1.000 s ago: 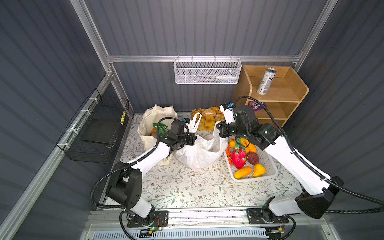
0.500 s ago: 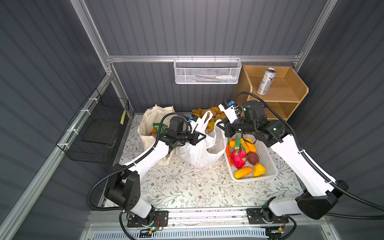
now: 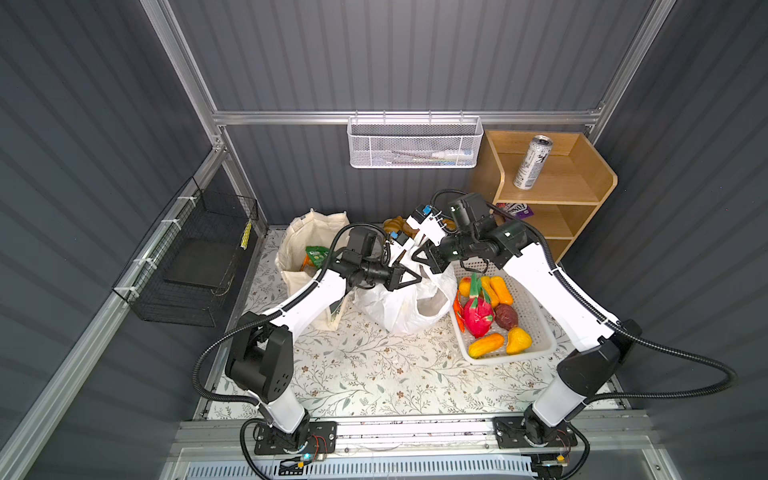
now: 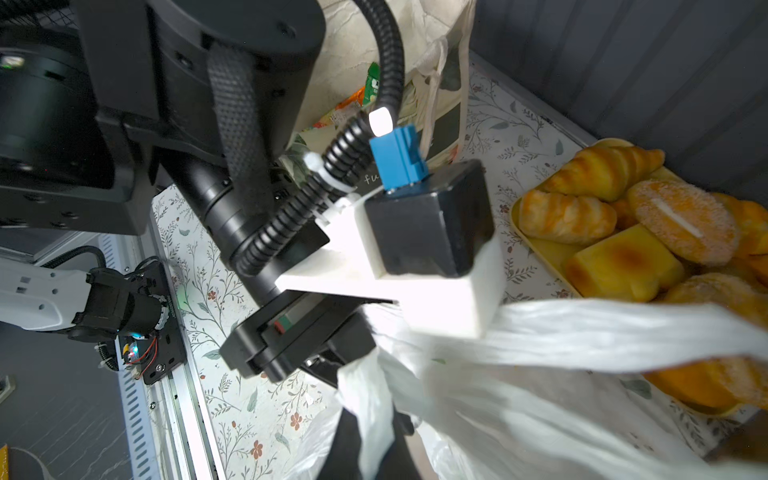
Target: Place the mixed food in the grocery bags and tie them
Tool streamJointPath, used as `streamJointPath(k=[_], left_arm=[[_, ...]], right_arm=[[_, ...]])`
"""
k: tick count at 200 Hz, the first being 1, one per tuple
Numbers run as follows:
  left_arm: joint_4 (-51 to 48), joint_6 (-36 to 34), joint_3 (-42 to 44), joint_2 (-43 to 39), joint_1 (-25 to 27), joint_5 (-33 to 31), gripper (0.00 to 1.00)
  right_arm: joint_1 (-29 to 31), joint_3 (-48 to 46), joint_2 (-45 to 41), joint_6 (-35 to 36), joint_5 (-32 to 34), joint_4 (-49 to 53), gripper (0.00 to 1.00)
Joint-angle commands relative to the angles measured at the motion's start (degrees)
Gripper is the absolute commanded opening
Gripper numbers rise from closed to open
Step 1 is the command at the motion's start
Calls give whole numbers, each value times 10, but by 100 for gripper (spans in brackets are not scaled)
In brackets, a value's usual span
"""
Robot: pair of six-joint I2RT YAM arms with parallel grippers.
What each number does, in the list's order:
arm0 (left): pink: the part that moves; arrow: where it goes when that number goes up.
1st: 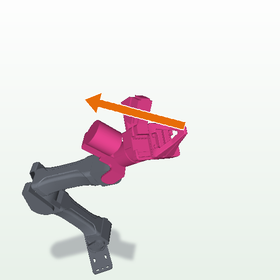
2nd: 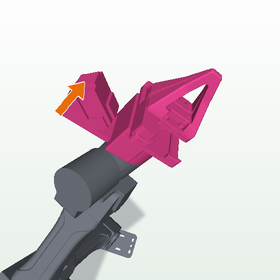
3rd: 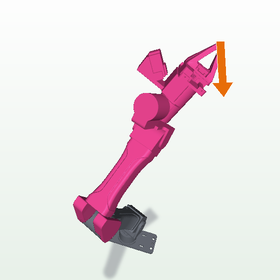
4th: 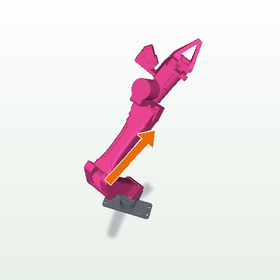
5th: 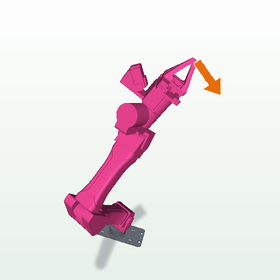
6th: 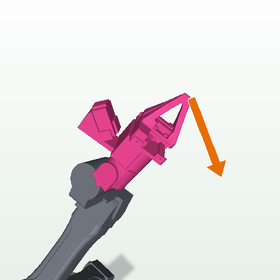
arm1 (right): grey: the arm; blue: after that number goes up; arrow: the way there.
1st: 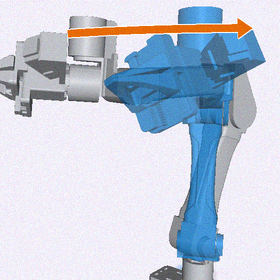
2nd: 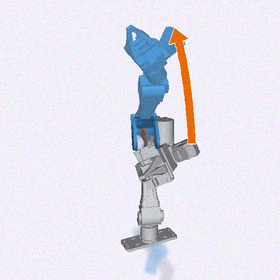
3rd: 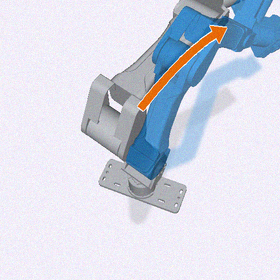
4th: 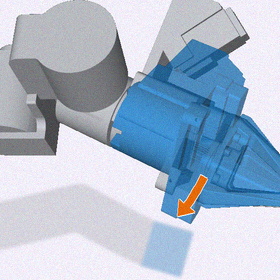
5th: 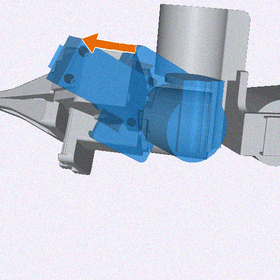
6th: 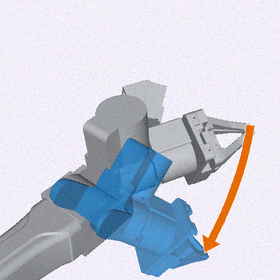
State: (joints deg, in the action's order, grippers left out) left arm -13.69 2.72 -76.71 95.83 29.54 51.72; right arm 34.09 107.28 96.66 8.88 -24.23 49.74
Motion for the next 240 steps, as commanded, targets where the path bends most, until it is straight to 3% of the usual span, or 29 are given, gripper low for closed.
streamJointPath(k=[1, 27, 92, 157, 219, 240], left_arm=[[-35, -37, -20, -14, 1, 24, 18], [-50, -56, -20, -23, 0, 27, 29], [-44, -63, -11, -60, -14, 34, 45], [-15, -43, 21, -88, -48, 27, 42], [94, 15, 92, -138, -58, -78, 49], [120, 33, 103, -148, -59, -101, 59]], right_arm=[[-5, 9, 1, 11, -5, 14, 0], [-6, -7, -4, 1, -5, -2, 0], [-6, -37, -17, -26, -11, -35, 0], [-6, -44, -23, -30, -11, -41, 0], [-7, -67, -50, -34, 1, -47, 0], [-7, -69, -53, -33, 1, -46, 0]])
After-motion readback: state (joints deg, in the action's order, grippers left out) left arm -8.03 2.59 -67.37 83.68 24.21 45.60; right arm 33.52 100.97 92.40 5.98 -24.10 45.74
